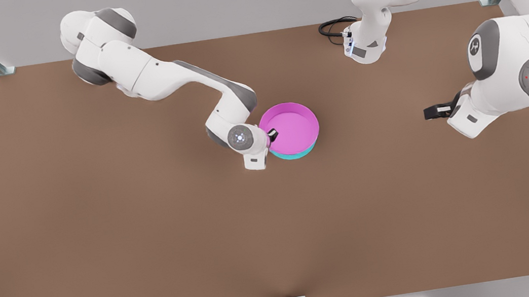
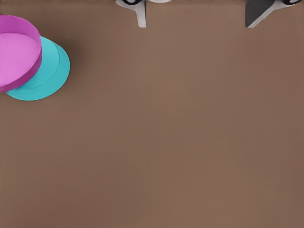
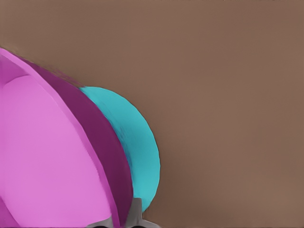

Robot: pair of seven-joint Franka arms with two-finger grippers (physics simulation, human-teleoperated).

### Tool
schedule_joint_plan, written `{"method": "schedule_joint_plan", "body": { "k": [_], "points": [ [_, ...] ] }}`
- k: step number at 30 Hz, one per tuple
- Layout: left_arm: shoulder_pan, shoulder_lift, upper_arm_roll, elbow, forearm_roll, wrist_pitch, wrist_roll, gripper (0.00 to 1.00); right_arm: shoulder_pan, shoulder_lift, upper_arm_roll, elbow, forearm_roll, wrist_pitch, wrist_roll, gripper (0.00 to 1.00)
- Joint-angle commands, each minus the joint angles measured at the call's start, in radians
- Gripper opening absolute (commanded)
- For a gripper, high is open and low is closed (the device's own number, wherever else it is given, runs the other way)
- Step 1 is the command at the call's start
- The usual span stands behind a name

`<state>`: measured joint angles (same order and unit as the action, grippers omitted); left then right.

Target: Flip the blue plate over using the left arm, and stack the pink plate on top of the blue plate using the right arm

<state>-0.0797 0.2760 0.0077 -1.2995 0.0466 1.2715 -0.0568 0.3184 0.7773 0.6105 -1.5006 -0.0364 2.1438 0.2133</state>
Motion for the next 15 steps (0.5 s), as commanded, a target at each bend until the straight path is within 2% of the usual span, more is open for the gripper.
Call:
{"method": "schedule_joint_plan", "body": {
  "k": [1, 13, 15],
  "points": [
    [0.000, 0.000, 0.000, -0.001, 0.001, 0.002, 0.000, 1.00, 0.004, 0.000, 0.000, 0.000, -0.004, 0.008, 0.003, 0.21],
    [-0.003, 0.045, 0.002, 0.002, 0.002, 0.026, -0.002, 1.00, 0.007, 0.004, -0.002, -0.075, -0.010, 0.057, 0.034, 0.21],
    [-0.003, 0.049, 0.002, 0.002, 0.002, 0.026, -0.002, 1.00, 0.008, 0.004, 0.000, -0.073, -0.010, 0.057, 0.034, 0.84]
  ]
}}
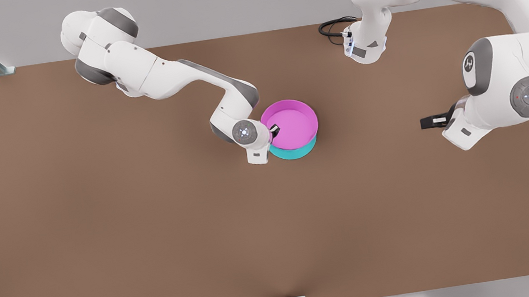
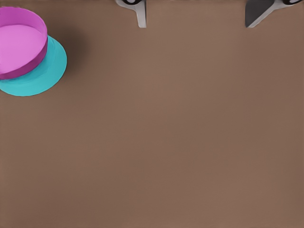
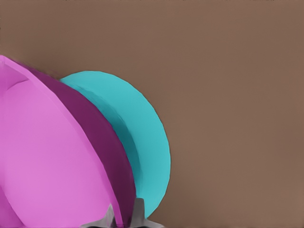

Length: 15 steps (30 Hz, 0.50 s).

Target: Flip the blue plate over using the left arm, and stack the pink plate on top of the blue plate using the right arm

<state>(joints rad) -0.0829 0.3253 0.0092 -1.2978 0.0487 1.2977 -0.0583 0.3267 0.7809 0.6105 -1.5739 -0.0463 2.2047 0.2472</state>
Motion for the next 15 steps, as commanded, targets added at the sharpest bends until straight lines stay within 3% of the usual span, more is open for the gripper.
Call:
{"method": "schedule_joint_plan", "body": {
  "k": [1, 7, 9, 11, 13, 14, 15],
  "points": [
    [0.000, 0.000, 0.000, 0.000, 0.000, 0.000, 0.002, 1.00, 0.000, 0.000, 0.000, 0.000, 0.000, 0.003, 0.000, 1.00],
    [0.000, 0.000, 0.000, 0.000, 0.000, -0.002, 0.000, 1.00, -0.008, -0.008, -0.001, 0.029, -0.001, -0.019, -0.006, 1.00],
    [-0.002, 0.000, 0.000, 0.002, 0.000, -0.002, 0.000, 1.00, -0.109, -0.116, -0.006, 0.268, -0.004, -0.408, -0.005, 1.00],
    [-0.002, 0.000, 0.000, 0.002, 0.000, 0.000, 0.000, 1.00, -0.348, -0.233, -0.014, 0.365, -0.150, -0.599, -0.020, 1.00],
    [-0.002, 0.000, 0.000, 0.002, 0.000, -0.002, -0.002, 1.00, -0.272, -0.417, -0.385, 0.359, -0.061, -0.703, -0.020, 1.00],
    [-0.003, 0.000, 0.000, 0.002, 0.000, -0.002, -0.002, 1.00, -0.279, -0.543, -0.469, 0.243, 0.022, -0.749, -0.020, 1.00],
    [-0.003, 0.000, 0.000, 0.002, 0.000, -0.003, -0.002, 1.00, -0.308, -0.592, -0.468, 0.173, 0.051, -0.751, -0.025, 1.00]
  ]
}}
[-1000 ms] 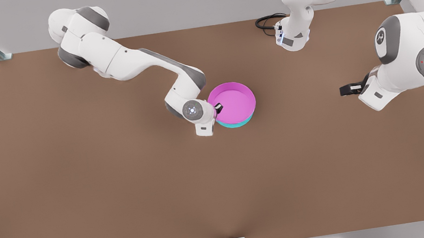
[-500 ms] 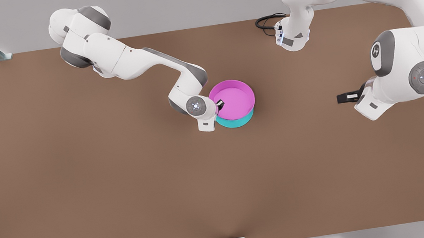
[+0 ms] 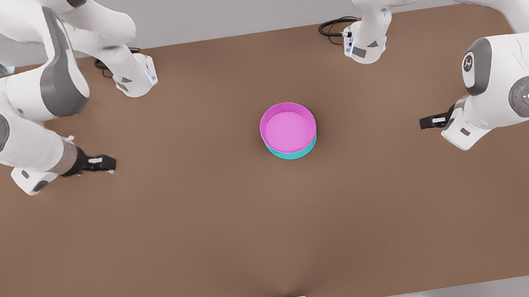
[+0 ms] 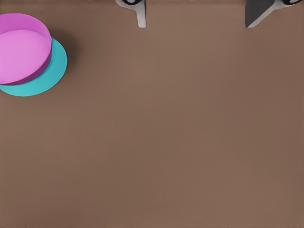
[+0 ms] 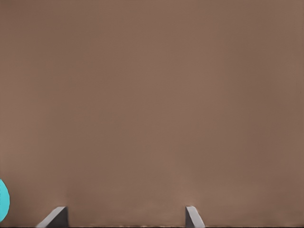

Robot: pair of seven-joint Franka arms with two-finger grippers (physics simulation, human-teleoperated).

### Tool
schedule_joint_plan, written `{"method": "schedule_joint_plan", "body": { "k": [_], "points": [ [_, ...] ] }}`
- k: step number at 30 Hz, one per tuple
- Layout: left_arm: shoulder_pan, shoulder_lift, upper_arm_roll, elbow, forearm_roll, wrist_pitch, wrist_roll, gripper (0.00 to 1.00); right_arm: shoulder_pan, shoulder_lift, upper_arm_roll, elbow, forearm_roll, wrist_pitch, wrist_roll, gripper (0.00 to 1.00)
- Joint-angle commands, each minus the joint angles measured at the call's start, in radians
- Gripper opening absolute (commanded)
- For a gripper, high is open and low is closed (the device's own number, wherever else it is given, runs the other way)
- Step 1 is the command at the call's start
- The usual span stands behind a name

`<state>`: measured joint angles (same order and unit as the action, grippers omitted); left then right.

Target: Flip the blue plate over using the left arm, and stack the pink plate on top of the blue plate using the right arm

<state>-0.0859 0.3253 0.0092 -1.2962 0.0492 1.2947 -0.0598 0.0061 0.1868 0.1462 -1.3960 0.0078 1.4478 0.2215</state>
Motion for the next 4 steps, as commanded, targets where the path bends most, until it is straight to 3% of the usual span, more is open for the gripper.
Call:
{"method": "schedule_joint_plan", "body": {
  "k": [1, 4],
  "points": [
    [0.000, 0.000, 0.000, 0.000, 0.000, 0.000, 0.000, 1.00, 0.015, -0.001, 0.001, 0.002, 0.001, -0.001, -0.001, 1.00],
    [0.000, 0.000, 0.000, 0.000, 0.000, 0.000, 0.000, 1.00, 0.006, 0.002, -0.002, 0.032, -0.009, -0.006, -0.094, 1.00]
  ]
}}
